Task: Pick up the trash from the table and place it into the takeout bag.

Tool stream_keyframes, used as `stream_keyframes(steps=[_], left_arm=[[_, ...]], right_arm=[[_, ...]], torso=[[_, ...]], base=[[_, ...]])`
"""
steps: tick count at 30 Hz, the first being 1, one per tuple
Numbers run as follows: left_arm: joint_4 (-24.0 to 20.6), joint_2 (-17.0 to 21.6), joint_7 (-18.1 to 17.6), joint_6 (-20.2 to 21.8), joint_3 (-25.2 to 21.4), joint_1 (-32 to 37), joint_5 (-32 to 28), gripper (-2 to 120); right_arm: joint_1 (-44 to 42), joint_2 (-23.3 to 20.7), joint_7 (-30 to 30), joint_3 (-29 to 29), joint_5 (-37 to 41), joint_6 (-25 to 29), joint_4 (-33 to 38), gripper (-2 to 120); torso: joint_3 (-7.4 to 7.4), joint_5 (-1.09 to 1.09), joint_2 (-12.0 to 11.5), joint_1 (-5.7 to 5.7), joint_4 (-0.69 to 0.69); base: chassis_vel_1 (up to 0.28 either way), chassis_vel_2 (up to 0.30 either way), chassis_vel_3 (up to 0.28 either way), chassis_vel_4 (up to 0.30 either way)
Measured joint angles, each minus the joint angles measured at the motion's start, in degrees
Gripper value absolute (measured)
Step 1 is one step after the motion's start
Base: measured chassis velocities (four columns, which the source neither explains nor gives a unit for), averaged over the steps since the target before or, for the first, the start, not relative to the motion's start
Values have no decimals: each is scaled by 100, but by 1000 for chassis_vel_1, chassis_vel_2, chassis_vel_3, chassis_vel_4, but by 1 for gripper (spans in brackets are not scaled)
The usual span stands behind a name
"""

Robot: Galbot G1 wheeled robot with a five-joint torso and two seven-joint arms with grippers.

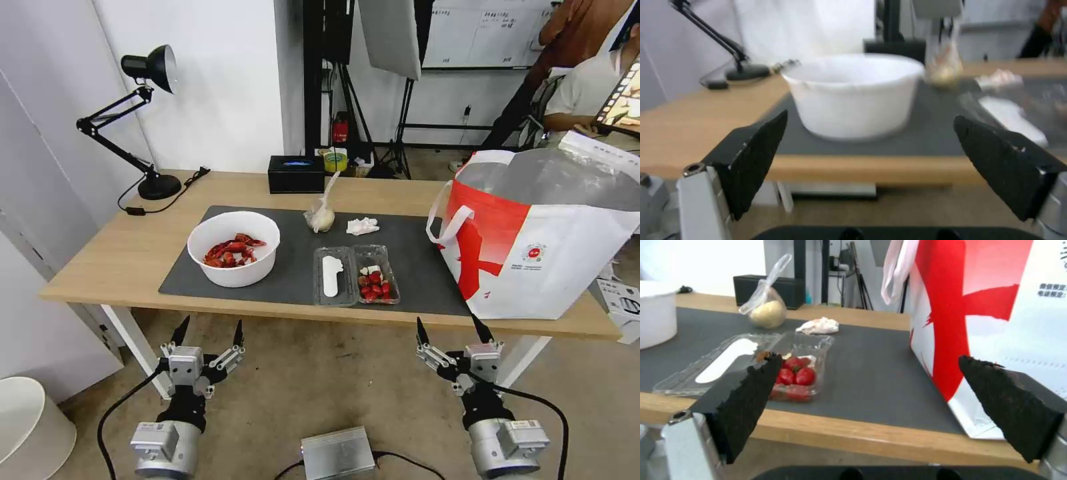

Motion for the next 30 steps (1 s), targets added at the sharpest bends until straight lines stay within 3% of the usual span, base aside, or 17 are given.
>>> stream_keyframes(steps=[2,6,9,14,16,19,22,30], left_arm=[[-22,-8,1,-61,-52,-8,-52,100],[-401,-178,17,-1214,-984,-171,-1032,100],[-469,-212,29,-1440,-1160,-199,-1226,100],[-477,-210,69,-1492,-1183,-210,-1292,100],[-403,-159,234,-1576,-1136,-243,-1432,100],[-44,82,852,-1749,-860,-356,-1827,100],[184,228,1026,-1749,-747,-405,-1861,100],[341,318,1182,-1730,-701,-433,-1850,100]], right_arm=[[0,-28,6,20,18,-4,9,100],[295,-1118,492,1037,734,-162,407,100],[374,-1409,617,1300,927,-204,522,100],[398,-1488,633,1335,1050,-219,532,100],[459,-1645,593,1283,1311,-221,478,99],[614,-2004,480,1040,1670,-238,274,99],[763,-2261,433,802,1857,-289,118,99],[1196,-2805,492,264,2498,-588,-118,99]], torso=[[0,2,0,0,0],[0,4,0,0,0],[0,1,0,0,2],[0,3,0,0,-1],[0,4,0,-1,0],[0,3,0,0,1],[0,0,-1,1,0],[0,2,-1,1,1]], base=[[0,0,0,0],[0,0,0,0],[0,0,0,0],[0,0,0,0],[0,0,0,0],[0,0,0,0],[0,0,0,0],[0,0,0,0]])
